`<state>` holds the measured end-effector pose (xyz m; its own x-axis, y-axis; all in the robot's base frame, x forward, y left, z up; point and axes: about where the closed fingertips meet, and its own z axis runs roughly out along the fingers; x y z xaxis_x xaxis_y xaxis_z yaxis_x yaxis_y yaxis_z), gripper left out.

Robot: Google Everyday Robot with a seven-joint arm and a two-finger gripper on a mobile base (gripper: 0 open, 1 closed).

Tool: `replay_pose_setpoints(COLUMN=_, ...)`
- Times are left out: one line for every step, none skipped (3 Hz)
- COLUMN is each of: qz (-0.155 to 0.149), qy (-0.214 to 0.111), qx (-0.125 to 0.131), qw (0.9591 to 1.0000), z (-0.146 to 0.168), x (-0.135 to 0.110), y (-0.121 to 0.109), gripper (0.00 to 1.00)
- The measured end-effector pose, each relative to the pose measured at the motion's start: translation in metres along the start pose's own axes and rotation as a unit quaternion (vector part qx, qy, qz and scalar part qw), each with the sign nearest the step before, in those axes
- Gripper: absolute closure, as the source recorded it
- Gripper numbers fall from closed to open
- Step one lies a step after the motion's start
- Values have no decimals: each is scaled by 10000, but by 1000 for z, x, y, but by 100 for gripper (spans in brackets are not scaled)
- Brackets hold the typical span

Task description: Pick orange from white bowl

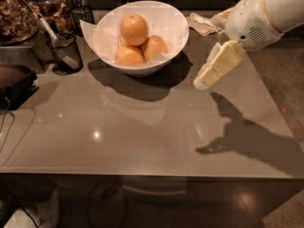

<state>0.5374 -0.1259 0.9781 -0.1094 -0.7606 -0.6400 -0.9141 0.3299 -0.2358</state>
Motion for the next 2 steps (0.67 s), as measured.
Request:
replay_pose_setpoints(qz=-7, qy=-408, qx=-307, qw=9987, z=24, x=-20, y=-8, gripper=0)
replay_pose_setpoints(qz=7, qy=-435, qx=-320, qw=9985, z=25, x=-20, y=-9, gripper=0)
